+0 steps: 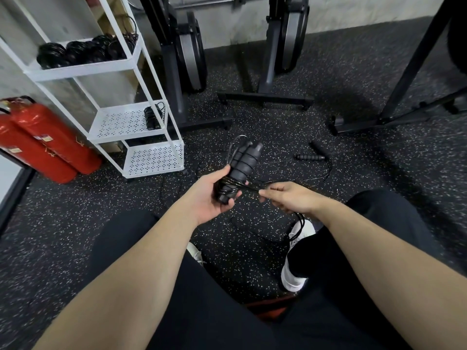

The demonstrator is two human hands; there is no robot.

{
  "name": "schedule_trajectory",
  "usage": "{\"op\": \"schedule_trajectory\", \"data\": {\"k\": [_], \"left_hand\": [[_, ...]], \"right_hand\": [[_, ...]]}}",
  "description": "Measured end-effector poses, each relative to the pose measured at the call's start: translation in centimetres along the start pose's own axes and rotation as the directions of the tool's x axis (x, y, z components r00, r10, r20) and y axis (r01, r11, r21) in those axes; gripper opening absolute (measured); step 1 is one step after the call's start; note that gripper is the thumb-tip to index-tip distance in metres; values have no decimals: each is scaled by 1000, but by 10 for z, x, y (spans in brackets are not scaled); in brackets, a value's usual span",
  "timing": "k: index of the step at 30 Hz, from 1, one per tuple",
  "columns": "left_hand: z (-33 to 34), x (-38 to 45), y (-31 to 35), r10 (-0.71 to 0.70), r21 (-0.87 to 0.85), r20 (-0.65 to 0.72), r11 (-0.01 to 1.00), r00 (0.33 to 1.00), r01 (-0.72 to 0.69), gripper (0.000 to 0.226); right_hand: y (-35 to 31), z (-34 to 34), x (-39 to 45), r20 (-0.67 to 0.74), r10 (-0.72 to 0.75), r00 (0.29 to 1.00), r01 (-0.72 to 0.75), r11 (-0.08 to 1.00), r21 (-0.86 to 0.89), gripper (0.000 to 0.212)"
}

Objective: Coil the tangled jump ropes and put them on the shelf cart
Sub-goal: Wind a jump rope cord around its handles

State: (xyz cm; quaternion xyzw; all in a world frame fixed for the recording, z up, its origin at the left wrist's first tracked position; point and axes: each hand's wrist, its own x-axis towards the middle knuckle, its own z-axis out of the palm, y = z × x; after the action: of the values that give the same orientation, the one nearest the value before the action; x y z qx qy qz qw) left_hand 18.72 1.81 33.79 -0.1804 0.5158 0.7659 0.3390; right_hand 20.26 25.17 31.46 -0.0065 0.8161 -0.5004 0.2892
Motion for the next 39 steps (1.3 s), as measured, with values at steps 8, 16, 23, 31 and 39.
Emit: {"op": "schedule_trajectory", "data": {"k": [8,16,23,31,39], "left_hand": [[1,-3,-5,-126,300,94,950,988,92,46],[2,-4,-8,-168,386,154,917,974,98,45],[-10,-1,-9,-131,273,237,960,963,64,52],[-4,-5,-7,-218,401,384,915,897,50,49],[15,-4,-9,-352,791,248,612,902,22,20]], "right_hand": [[-1,-6,-5,6,22,1000,-22,999,-44,29],[4,-12,2,-36,93,995,-91,994,61,71],[-3,-27,-11,65,-15,998,-5,958,285,11],[-3,-20,-11,15,13,1000,-16,984,177,12],[-8,-12,-12,-20,163,986,-164,985,-60,28]]}}
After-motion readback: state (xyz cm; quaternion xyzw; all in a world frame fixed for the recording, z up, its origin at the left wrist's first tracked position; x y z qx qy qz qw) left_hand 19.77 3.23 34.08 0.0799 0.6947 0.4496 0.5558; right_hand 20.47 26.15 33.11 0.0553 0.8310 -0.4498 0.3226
